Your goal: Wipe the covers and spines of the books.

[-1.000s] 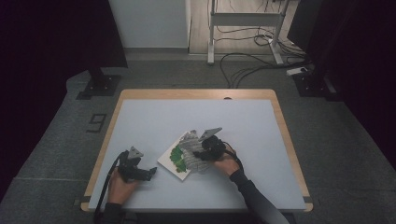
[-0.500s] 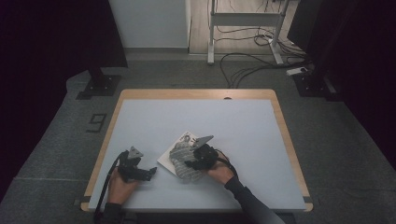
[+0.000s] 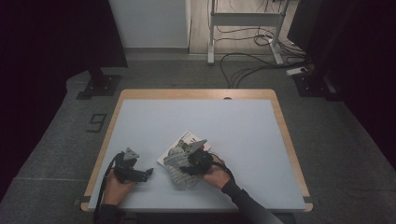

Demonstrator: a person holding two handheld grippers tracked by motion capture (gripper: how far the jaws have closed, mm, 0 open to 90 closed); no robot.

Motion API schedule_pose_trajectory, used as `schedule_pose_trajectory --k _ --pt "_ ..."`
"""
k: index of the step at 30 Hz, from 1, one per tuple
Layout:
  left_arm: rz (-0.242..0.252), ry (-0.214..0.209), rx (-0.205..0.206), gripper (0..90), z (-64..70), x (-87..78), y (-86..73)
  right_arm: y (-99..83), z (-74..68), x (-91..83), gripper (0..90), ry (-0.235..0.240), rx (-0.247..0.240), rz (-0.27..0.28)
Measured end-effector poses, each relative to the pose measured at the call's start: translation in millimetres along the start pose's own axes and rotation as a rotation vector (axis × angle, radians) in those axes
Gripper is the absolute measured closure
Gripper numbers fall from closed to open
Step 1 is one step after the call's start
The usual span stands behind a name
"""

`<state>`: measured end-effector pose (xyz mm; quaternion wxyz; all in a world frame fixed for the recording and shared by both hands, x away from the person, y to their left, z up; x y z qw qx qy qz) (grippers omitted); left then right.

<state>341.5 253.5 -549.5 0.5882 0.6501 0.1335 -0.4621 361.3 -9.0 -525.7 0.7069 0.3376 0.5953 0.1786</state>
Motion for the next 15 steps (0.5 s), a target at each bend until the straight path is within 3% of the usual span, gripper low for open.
schedule_pose_trajectory --k 15 --pt "0.002 0.000 -0.003 0.0 -0.4 0.2 -0.4 21.6 11.1 20.4 62.9 -0.017 -0.004 -0.009"
Point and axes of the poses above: each handheld gripper's, and its own axes: x roughly forward along the jaws, y roughly out of its top, z roughly to its right, the point moved 3 cm from there along x, roughly forward along the jaws, and after that the axes turned 10 degrees about -x, right-handed, at the moved point
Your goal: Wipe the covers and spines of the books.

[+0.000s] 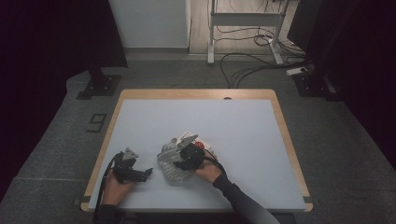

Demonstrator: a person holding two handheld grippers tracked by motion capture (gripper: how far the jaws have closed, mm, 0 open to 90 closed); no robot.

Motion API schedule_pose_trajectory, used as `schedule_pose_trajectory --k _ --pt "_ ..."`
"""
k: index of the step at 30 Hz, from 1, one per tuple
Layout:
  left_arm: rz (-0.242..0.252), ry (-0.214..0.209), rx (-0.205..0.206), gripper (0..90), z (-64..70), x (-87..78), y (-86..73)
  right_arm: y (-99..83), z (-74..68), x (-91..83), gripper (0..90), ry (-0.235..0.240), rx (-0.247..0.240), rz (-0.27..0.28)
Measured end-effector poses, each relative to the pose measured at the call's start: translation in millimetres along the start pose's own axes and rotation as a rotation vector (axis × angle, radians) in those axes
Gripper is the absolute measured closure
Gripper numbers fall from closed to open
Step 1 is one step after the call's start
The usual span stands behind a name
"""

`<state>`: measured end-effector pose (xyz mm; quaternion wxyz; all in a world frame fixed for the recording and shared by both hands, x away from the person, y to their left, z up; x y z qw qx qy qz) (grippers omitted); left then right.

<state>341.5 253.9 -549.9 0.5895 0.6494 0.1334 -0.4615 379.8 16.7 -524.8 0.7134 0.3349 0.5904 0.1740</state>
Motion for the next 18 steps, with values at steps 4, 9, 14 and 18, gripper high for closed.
schedule_pose_trajectory --k 4,9,14,18 --pt "0.000 0.000 0.000 0.0 0.0 0.0 -0.1 4.9 2.3 4.9 62.9 -0.006 -0.004 0.002" --pt "0.001 0.000 0.000 0.0 -0.1 0.0 -0.1 7.2 4.4 7.1 62.9 -0.005 -0.015 -0.001" --pt "0.001 0.000 -0.001 0.0 0.1 0.0 -0.2 4.5 8.7 5.7 63.0 -0.022 -0.009 0.001" --pt "0.001 0.001 -0.001 0.0 0.1 0.1 -0.2 1.1 15.4 3.3 63.0 -0.033 0.005 -0.003"
Point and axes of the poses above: each handheld gripper's, and its own axes: x roughly forward along the jaws, y roughly out of its top, z roughly to its right, the point moved 3 cm from there along x, roughly forward along the jaws, and after that the axes turned 10 degrees about -x, right-handed, at the moved point
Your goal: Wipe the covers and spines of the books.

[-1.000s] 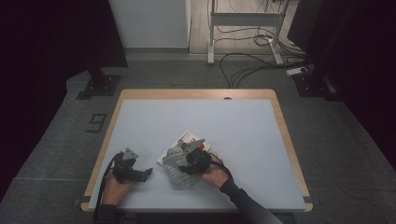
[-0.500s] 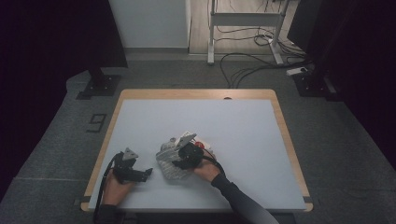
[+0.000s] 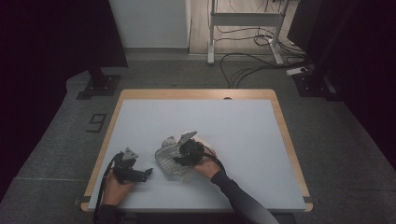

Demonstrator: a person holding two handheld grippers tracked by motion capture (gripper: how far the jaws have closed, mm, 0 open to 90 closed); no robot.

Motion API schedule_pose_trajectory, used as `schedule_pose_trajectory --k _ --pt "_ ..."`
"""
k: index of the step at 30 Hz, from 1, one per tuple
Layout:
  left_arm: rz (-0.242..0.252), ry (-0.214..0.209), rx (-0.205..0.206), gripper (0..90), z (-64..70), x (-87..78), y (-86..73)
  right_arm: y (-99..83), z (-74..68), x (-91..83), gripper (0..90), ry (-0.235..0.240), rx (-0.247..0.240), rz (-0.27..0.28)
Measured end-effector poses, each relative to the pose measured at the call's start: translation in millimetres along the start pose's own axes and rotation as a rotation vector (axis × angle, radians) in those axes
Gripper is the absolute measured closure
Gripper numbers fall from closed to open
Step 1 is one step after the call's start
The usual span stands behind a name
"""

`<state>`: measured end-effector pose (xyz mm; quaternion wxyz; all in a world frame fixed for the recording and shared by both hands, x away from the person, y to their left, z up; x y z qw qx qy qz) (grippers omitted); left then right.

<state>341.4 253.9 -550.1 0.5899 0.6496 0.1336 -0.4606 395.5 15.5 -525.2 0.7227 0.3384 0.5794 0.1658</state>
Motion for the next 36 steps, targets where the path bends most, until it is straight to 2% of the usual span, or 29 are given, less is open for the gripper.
schedule_pose_trajectory --k 9,13,23,36 --pt "0.000 0.000 0.000 0.0 0.0 0.1 0.0 -13.7 24.8 -7.5 63.1 -0.051 0.058 -0.006" --pt "0.000 0.000 0.000 0.0 0.0 0.1 0.0 -18.0 34.4 -9.8 63.1 -0.069 0.069 -0.009" --pt "0.000 0.000 0.000 0.0 0.1 0.1 0.0 -30.7 63.0 -16.9 63.1 -0.148 0.115 -0.034" --pt "-0.001 0.000 0.000 0.0 0.1 0.1 0.0 -39.5 85.7 -21.4 63.1 -0.209 0.155 -0.053"
Point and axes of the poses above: each handheld gripper's, and its own axes: x roughly forward along the jaws, y roughly out of its top, z roughly to its right, the point moved 3 cm from there along x, roughly forward along the jaws, and after that the axes turned 10 degrees about -x, right-handed, at the moved point
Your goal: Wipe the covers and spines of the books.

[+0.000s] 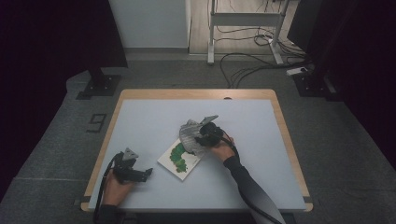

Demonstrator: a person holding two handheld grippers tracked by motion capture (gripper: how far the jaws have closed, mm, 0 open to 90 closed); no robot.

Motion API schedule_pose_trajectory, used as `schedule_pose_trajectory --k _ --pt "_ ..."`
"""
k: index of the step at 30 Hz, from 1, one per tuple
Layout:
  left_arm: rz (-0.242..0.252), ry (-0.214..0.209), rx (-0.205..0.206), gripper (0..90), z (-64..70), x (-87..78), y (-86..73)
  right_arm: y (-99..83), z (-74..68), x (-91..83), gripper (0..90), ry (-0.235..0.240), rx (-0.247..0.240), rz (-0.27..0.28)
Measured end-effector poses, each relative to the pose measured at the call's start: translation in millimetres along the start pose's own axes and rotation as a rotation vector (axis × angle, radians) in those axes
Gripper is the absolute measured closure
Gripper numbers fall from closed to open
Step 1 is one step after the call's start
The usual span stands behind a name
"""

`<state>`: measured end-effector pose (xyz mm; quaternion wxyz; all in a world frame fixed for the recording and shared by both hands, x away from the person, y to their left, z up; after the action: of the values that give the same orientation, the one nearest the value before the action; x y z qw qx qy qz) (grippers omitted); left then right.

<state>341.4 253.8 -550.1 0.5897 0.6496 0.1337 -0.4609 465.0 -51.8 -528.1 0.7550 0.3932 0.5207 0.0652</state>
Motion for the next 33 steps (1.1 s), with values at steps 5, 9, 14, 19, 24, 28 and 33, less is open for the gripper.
schedule_pose_trajectory --k 5,9,14,19,24,28,33 --pt "0.000 0.000 0.000 0.0 0.0 0.0 0.0 -1.5 6.2 -0.2 63.1 -0.015 0.016 -0.008" --pt "0.001 0.000 0.000 0.0 0.1 0.1 0.0 0.2 6.7 1.2 63.1 -0.023 0.013 -0.009" --pt "0.001 0.000 0.000 0.0 0.1 0.1 0.0 5.2 7.2 5.7 63.2 -0.024 0.006 -0.009" --pt "0.001 0.000 0.000 0.0 0.1 0.1 0.0 11.7 7.8 11.6 63.1 -0.020 -0.004 -0.007" --pt "0.001 0.000 0.000 0.0 0.1 0.2 0.0 19.1 8.3 18.7 63.2 -0.019 -0.009 0.001" --pt "0.001 0.000 0.000 0.0 0.1 0.2 0.0 24.6 10.4 24.5 63.1 -0.020 -0.017 0.005" --pt "0.001 0.000 0.000 0.0 0.1 0.2 -0.1 30.0 7.3 28.2 63.3 -0.009 -0.028 0.004"
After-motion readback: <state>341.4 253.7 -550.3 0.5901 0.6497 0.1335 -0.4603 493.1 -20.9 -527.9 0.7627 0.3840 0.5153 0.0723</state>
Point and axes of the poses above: each handheld gripper's, and its own axes: x roughly forward along the jaws, y roughly out of its top, z roughly to its right, the point moved 3 cm from there along x, roughly forward along the jaws, and after that the axes turned 10 degrees about -x, right-handed, at the moved point
